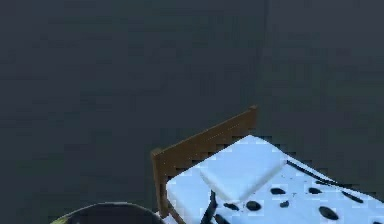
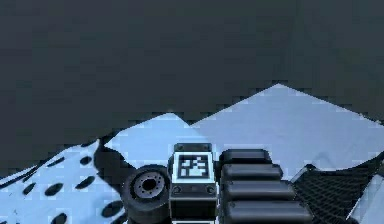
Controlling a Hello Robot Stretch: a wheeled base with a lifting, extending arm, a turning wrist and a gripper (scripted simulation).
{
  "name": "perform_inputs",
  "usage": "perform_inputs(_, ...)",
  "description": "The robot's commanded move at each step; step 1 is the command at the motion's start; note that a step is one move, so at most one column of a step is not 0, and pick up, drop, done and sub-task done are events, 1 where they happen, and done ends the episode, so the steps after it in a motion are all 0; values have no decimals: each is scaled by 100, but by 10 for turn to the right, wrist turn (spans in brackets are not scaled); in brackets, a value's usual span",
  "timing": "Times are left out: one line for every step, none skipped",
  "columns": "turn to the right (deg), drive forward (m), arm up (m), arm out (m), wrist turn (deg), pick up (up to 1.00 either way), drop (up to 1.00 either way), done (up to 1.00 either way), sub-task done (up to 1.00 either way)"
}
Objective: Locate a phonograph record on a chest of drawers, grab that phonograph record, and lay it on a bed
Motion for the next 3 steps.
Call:
perform_inputs(450,0,0,0,0,0,0,0,0)
perform_inputs(240,0,0,0,0,0,0,0,0)
perform_inputs(0,15,0,0,0,0,0,0,0)
